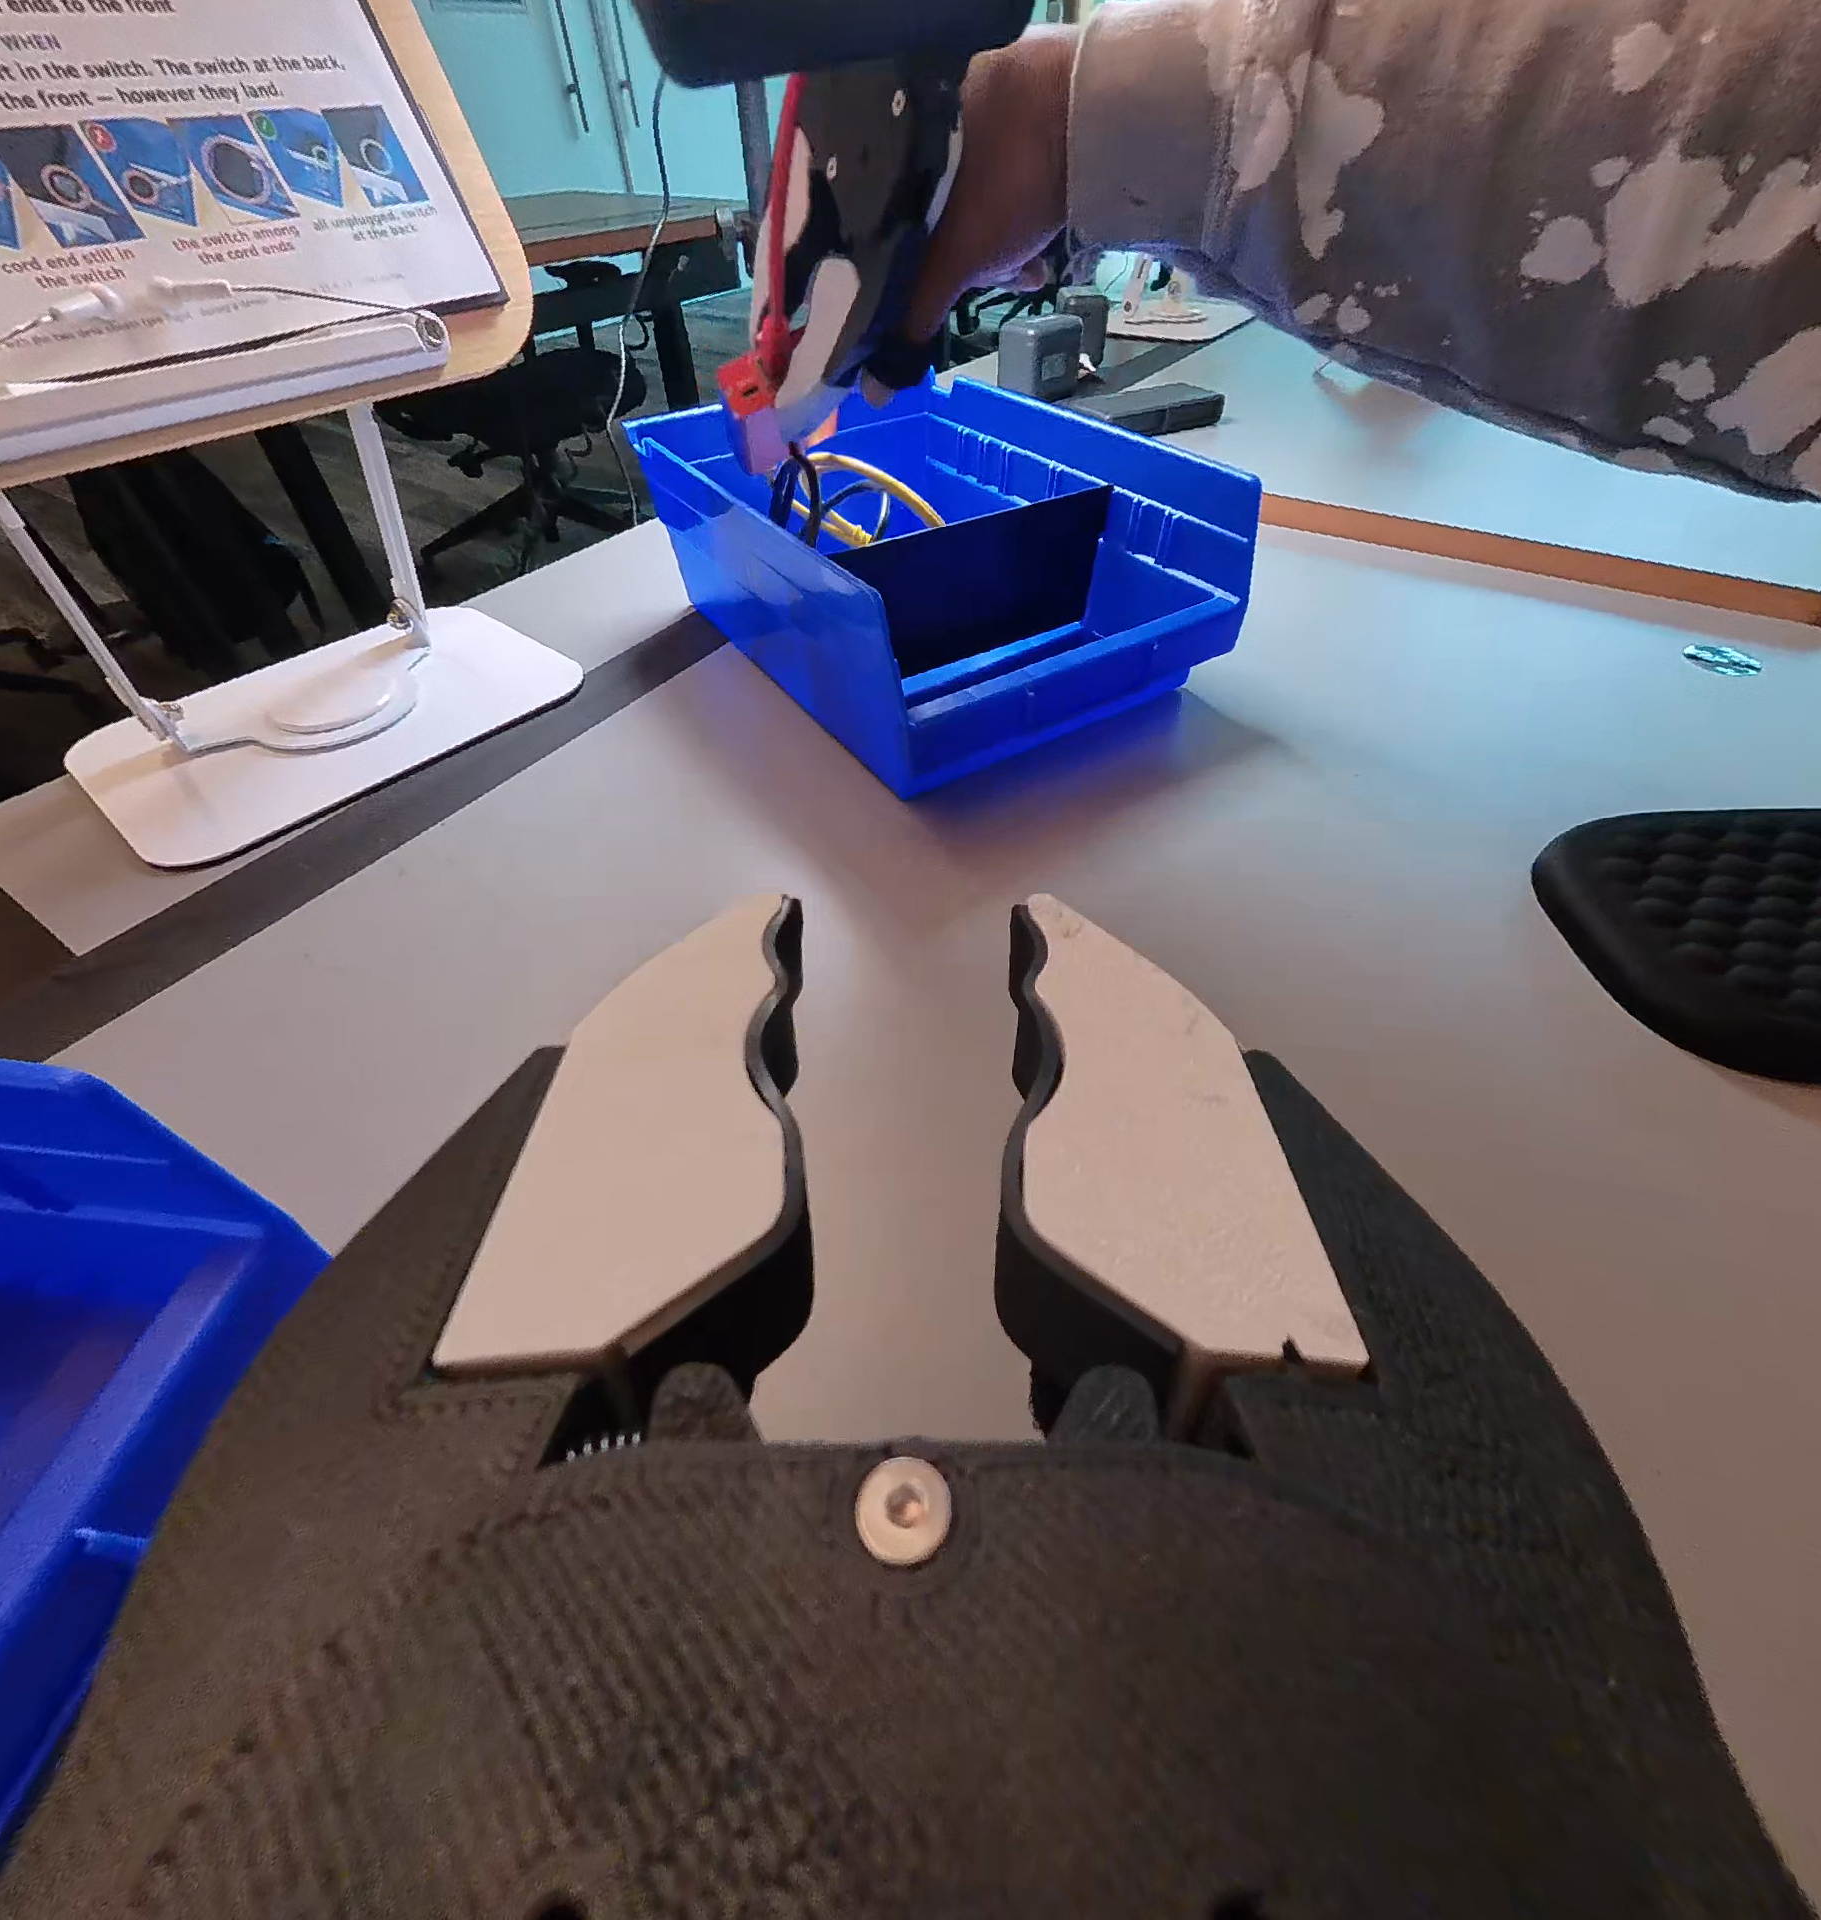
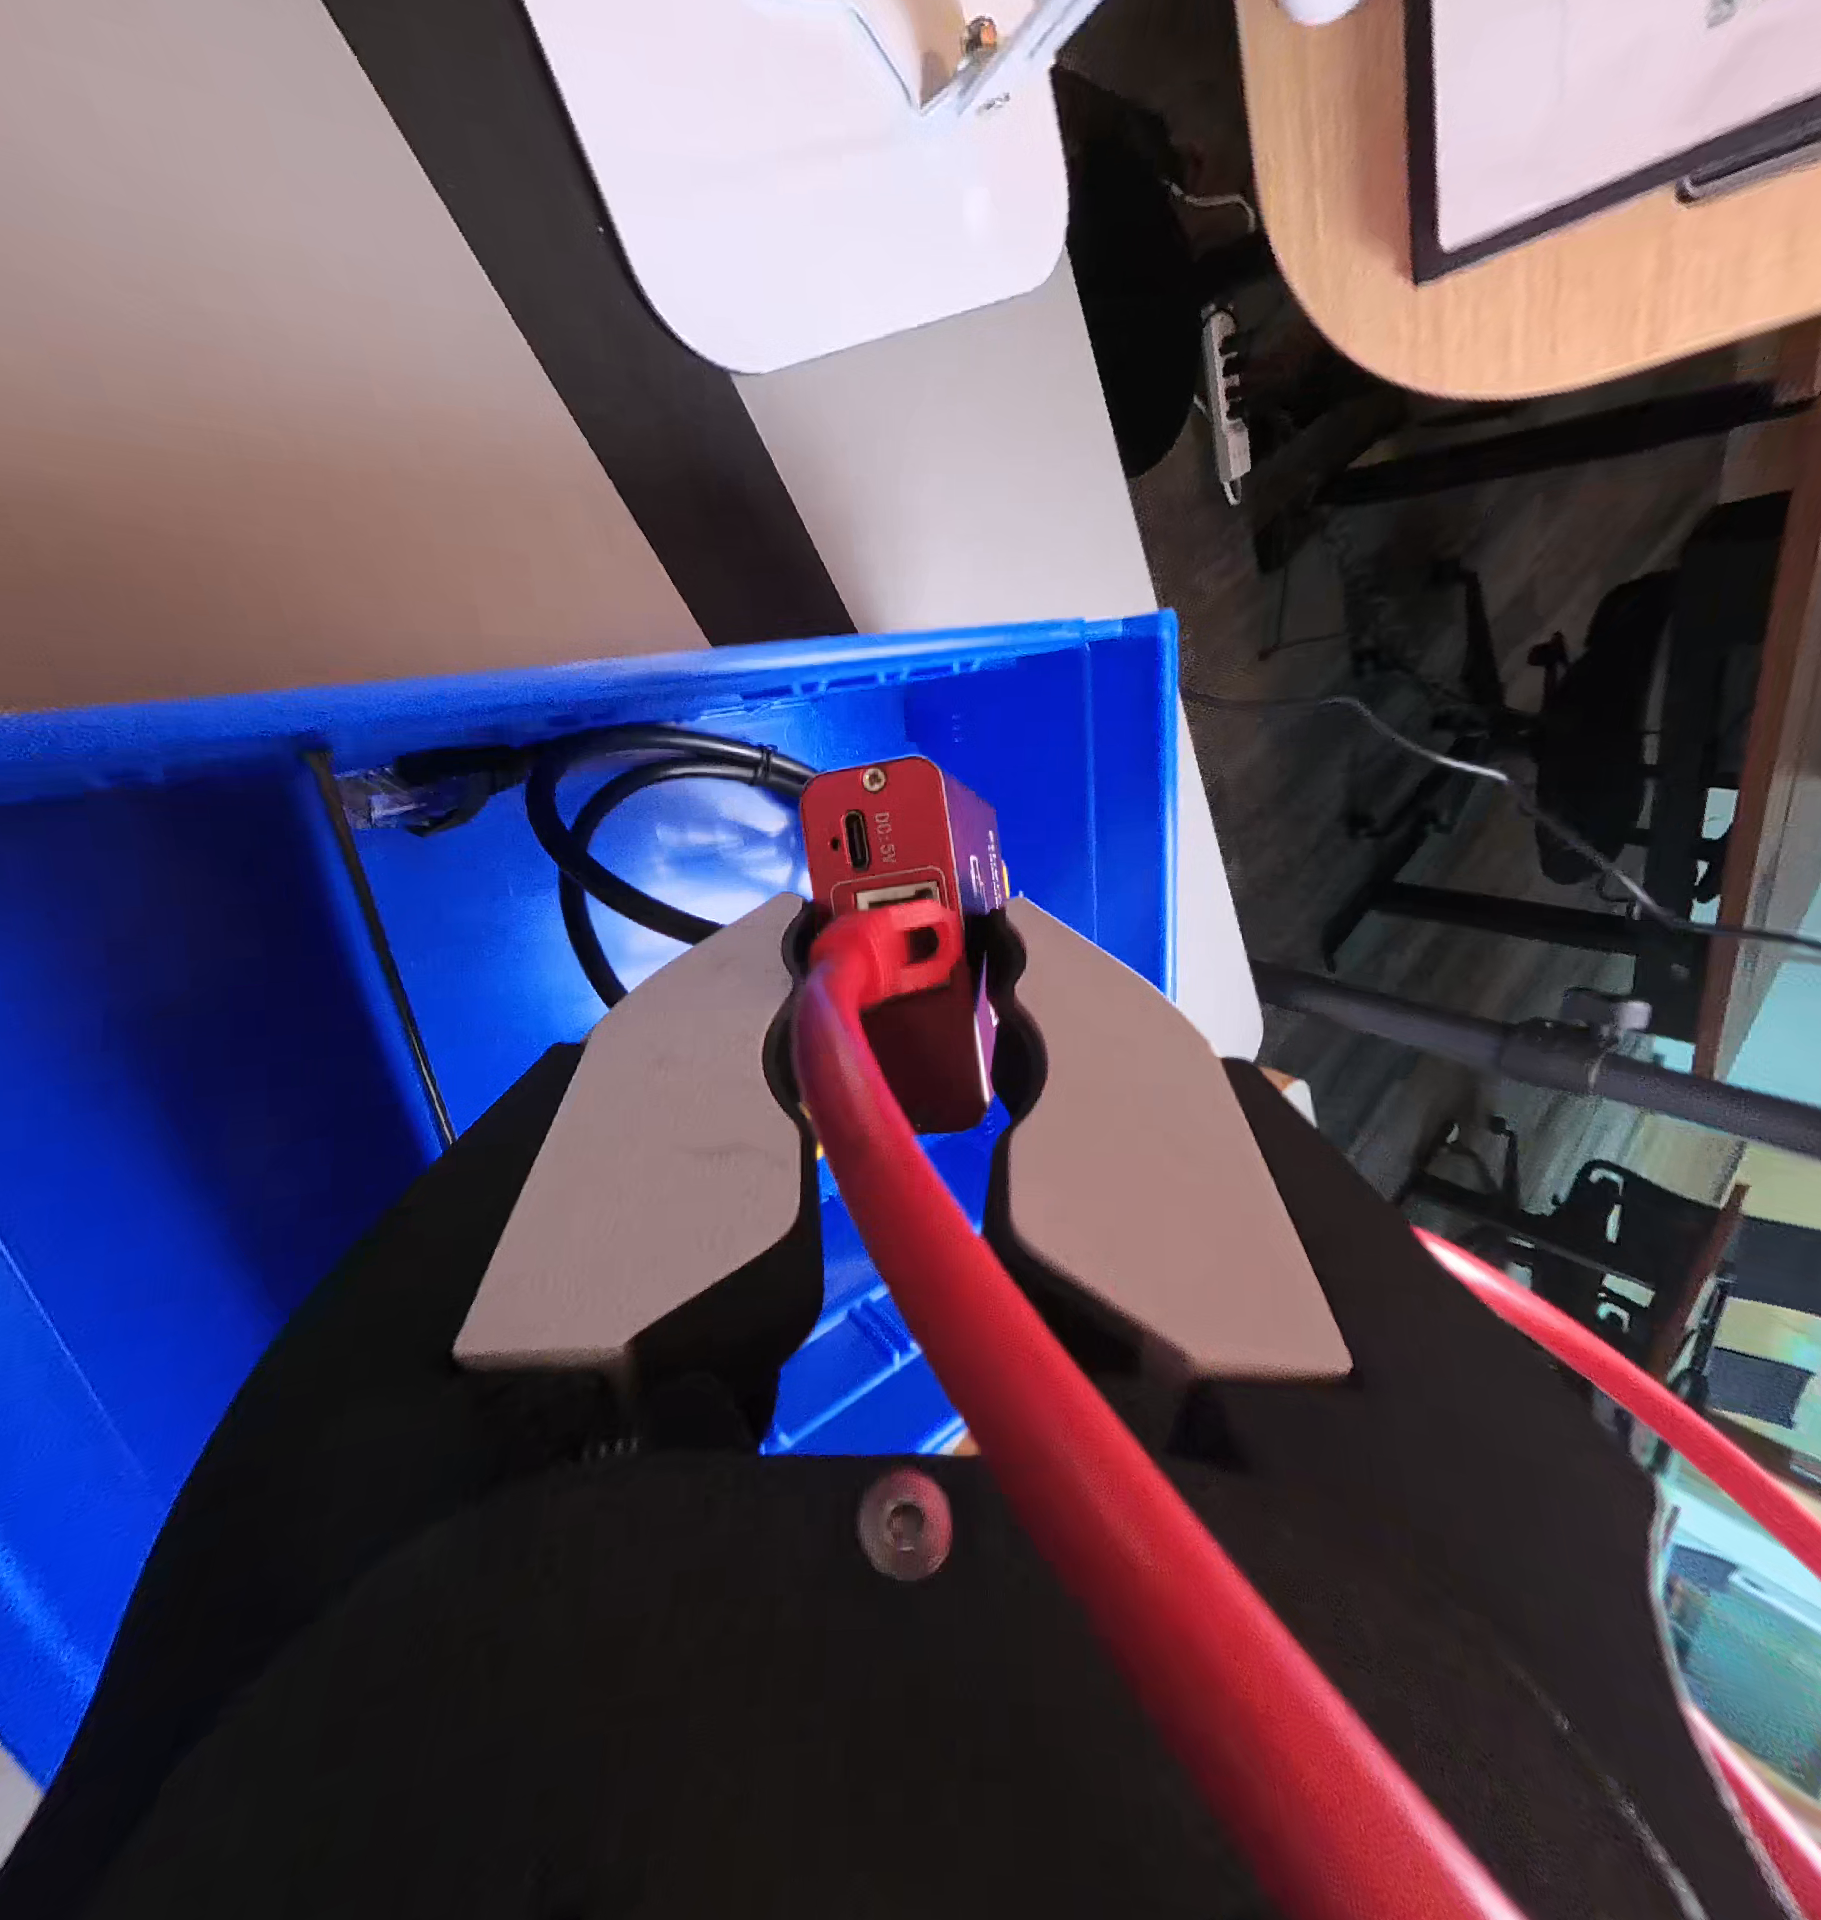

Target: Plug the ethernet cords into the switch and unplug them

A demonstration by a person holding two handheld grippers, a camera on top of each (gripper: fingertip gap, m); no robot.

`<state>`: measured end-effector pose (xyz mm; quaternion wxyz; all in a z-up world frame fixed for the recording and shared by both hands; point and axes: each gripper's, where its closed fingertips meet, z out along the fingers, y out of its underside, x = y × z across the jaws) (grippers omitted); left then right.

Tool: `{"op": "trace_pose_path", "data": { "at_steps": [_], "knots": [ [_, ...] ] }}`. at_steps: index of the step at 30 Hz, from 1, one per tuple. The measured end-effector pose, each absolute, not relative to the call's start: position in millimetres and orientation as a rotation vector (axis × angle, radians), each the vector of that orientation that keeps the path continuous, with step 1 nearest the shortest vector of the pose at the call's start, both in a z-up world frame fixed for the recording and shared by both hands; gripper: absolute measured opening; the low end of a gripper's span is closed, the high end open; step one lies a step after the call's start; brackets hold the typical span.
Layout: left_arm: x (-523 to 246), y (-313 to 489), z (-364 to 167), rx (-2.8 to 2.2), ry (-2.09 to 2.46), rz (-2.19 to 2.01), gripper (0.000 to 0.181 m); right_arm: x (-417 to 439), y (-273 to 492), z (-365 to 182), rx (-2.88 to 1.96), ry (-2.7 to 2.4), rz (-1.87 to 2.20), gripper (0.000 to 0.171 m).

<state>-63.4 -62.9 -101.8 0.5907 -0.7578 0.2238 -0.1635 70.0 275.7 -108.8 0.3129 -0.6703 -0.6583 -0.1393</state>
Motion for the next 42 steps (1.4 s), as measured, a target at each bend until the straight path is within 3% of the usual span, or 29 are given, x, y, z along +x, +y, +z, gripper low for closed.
{"op": "trace_pose_path", "data": {
  "at_steps": [7,18,26,29,33,42],
  "knots": [
    [-63.2,-62.0,-105.2,-1.777,0.522,-0.399,0.038,112.5,258.2,-105.4,-1.799,-1.838,-0.342,0.033],
    [-54.9,-64.8,-109.2,-1.793,0.554,-0.407,0.038,144.3,271.3,-177.5,-1.585,-2.172,-0.745,0.036],
    [-57.2,-61.9,-120.3,-1.829,0.550,-0.438,0.037,179.4,257.7,-159.1,-1.710,-2.411,-0.950,0.035],
    [-57.6,-61.6,-122.9,-1.837,0.558,-0.439,0.037,196.5,229.7,-142.0,-1.983,-2.437,-0.834,0.035],
    [-58.1,-62.6,-122.7,-1.836,0.563,-0.446,0.037,184.1,188.4,-120.7,-2.206,-2.340,-0.347,0.036],
    [-56.7,-63.7,-121.7,-1.834,0.568,-0.448,0.037,178.5,121.0,-93.9,-2.123,-2.282,0.064,0.036]
  ]
}}
